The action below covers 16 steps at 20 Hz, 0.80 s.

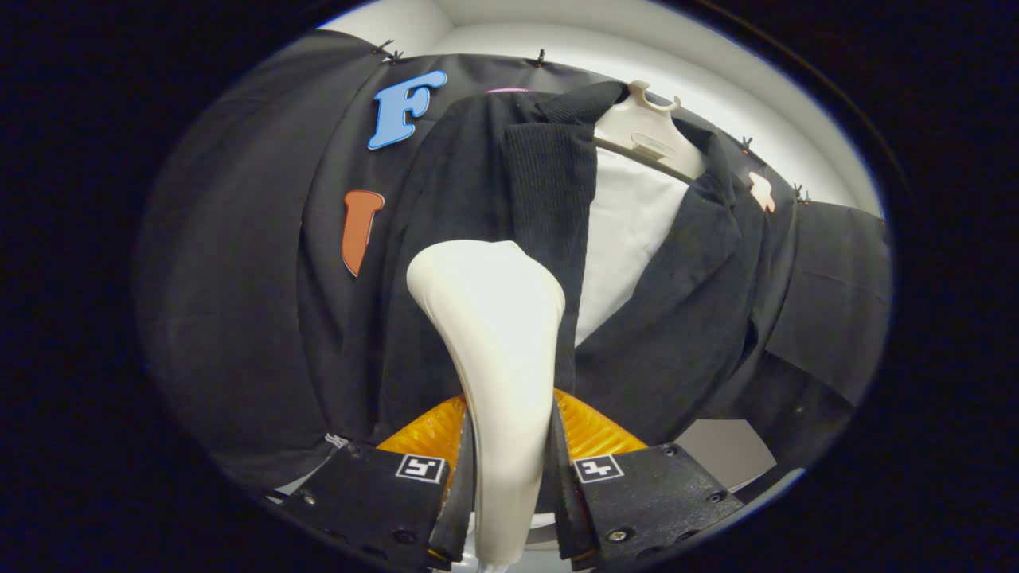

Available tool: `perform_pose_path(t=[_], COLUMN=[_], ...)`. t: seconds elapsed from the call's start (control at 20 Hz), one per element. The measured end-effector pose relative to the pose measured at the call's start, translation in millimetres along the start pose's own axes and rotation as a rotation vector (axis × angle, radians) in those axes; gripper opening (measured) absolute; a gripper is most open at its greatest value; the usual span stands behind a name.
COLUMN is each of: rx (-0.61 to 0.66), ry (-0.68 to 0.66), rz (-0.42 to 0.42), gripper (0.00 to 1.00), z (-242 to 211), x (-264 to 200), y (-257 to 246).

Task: Iron the clothes twice with a garment steamer, once on the left side and once on the right side.

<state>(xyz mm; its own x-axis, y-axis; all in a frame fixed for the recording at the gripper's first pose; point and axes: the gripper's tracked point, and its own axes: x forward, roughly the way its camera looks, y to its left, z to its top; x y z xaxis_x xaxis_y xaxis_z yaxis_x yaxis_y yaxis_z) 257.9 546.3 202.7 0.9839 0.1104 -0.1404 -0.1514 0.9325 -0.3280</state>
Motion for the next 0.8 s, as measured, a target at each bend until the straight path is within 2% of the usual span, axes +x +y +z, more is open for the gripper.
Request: perform_pose_path(t=[0.4, 0.8], rx=[-0.011, -0.018], ry=[0.037, 0.140], rz=[0.004, 0.028], gripper=[0.45, 0.45], z=[-46.2, -112.5], x=[4.5, 18.5], y=[7.5, 20.0])
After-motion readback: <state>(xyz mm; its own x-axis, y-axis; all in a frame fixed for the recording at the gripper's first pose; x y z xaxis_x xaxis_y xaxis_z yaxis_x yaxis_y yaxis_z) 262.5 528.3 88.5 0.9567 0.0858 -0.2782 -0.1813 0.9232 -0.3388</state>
